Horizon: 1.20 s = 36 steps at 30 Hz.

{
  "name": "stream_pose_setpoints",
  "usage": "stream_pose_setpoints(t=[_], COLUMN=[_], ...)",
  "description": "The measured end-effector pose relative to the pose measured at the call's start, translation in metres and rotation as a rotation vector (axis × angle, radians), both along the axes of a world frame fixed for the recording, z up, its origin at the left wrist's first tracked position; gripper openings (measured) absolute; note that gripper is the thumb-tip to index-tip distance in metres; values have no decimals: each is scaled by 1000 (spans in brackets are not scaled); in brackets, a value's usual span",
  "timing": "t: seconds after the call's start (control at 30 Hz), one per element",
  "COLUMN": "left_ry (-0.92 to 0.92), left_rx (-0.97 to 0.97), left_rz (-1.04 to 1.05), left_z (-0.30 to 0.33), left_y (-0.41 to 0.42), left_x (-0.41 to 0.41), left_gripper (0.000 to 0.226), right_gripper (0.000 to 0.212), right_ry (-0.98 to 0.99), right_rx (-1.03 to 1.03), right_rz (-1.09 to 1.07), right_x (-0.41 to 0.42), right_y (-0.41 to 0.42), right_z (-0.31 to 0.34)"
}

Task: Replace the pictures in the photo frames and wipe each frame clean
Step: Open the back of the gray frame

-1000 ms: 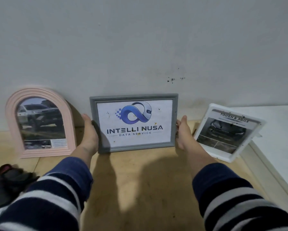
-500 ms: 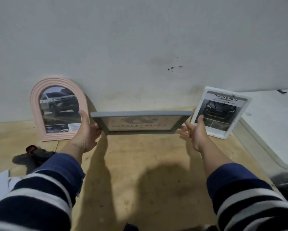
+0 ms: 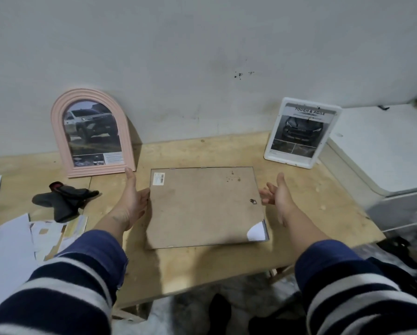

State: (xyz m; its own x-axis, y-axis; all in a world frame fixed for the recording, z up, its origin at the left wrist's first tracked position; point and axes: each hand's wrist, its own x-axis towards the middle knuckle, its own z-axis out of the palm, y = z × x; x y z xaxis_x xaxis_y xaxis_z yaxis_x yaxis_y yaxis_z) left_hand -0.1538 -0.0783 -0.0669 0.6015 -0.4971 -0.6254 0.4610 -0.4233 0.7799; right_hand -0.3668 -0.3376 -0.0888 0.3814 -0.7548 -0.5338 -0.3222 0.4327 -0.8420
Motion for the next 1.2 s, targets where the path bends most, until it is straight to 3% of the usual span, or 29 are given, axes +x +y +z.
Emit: stream_pose_setpoints(t=[0.23,0.37,0.43,0.47,0.5,0.57,0.63,0.77,1.0,1.2], left_ry=[-123,-117,-119,-152,-217,-437,-669,-908,-1079,-1162], left_rx=[134,222,244,266,309,435,517,473,390,429], left_rz=[-36,56,173,202,187,24,-125,-347,-688,-848], left_z=[-19,-27,-28,-31,-31,-30,-28,-20,-37,-57], left_y=[4,5,4,2,-1,-8,-18,-46,-94,-123], left_x=[-13,-14,-17,-19,-23,-30,-41,-78,-135,-154], left_gripper=[101,135,124,110,98,77,65,54,65,80], right_gripper=[64,31,9,17,41,64,60,42,33,25], right_ry=[34,132,190,189,190,218,308,416,379,338], right_rx=[-44,24,-11,-50,-95,-183,-298,-356,-305,-272], right_rz=[80,111,118,145,159,152,152,201,190,196], right_x=[-9,-7,-5,-5,-6,-12,-23,-44,-60,-63], right_y=[23,35,36,34,32,40,49,54,52,43], right_z=[-6,-9,-9,-13,-19,-16,-13,-18,-32,-41])
